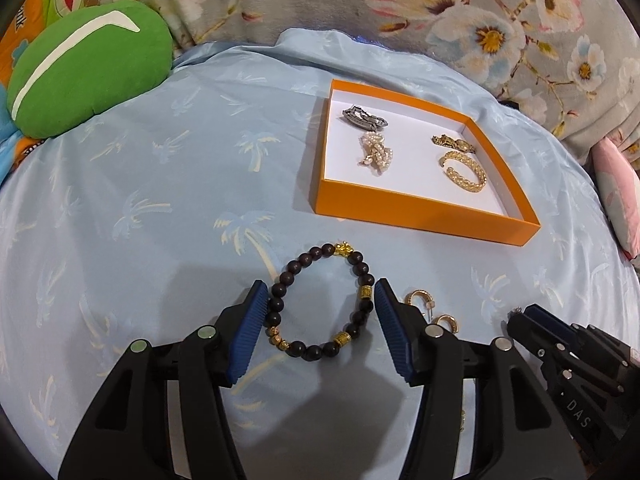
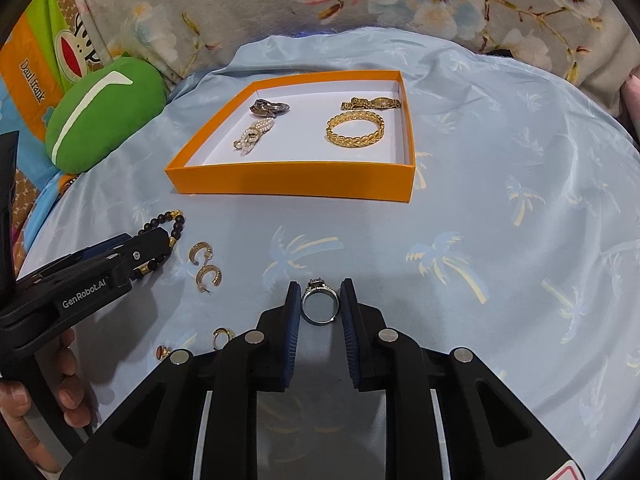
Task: Organize jewelry
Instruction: 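Close the left tool on the black bead bracelet while the right tool holds the ring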
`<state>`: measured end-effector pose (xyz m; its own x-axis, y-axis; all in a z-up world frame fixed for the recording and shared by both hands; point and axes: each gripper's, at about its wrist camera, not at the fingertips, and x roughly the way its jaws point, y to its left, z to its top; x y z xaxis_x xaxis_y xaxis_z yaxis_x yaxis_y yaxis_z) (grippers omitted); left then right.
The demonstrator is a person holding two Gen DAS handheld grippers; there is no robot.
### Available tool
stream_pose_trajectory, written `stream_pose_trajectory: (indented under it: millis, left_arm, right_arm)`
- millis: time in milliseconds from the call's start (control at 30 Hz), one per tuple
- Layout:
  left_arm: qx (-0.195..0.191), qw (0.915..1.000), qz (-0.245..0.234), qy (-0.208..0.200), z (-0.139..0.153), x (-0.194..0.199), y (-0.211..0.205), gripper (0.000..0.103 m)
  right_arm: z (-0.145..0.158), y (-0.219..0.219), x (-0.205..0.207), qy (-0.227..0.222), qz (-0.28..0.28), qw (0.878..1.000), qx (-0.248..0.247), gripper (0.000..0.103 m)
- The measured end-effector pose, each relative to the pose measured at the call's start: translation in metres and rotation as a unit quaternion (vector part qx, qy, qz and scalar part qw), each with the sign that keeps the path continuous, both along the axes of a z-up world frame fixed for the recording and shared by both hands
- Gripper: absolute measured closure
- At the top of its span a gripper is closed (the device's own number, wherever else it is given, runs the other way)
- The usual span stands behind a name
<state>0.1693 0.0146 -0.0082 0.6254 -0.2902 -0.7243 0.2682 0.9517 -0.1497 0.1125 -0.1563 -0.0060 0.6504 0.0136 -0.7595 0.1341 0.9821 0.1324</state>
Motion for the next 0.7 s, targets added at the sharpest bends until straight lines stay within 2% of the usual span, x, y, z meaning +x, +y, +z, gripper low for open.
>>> stream_pose_trajectory:
  millis: [133, 167, 267, 333, 367, 467, 567, 700]
  left_arm:
    - [0.003, 1.0, -0.009, 0.0, 0.0, 0.0, -0.004, 0.047]
    - [0.009, 0.9999, -0.014, 0.0, -0.001, 0.0, -0.007, 0.043]
    - [0.041, 0.9988, -0.026, -0.001, -0.002, -0.001, -0.019, 0.032]
    - [0.068, 0.9974, -0.025, -0.004, -0.003, -0.002, -0.027, 0.031]
    - [0.067, 0.9975, -0.023, -0.003, -0.003, -0.001, -0.028, 0.031]
    - [0.073, 0.9972, -0.015, -0.006, -0.003, -0.002, -0.026, 0.042]
    - [0.054, 0.9985, -0.013, -0.004, -0.002, -0.001, -0.019, 0.043]
    - [0.053, 0.9986, -0.007, -0.005, -0.001, -0.001, -0.018, 0.054]
  right_arm:
    - [0.0, 0.0, 0.0, -0.001, 0.0, 1.0, 0.002, 0.084]
    - [0.0, 0.0, 0.0, -0.001, 0.0, 1.0, 0.001, 0.084]
    - [-0.001, 0.0, 0.0, -0.001, 0.0, 1.0, 0.002, 0.084]
    - [-0.001, 0.0, 0.0, -0.001, 0.0, 1.0, 0.002, 0.084]
    - [-0.001, 0.0, 0.0, -0.001, 0.0, 1.0, 0.002, 0.084]
    - [-0.001, 0.0, 0.0, -0.001, 0.0, 1.0, 0.002, 0.084]
    - [-0.001, -0.001, -0.001, -0.002, 0.0, 1.0, 0.005, 0.084]
    - [-0.001, -0.001, -0.001, -0.002, 0.0, 1.0, 0.006, 0.084]
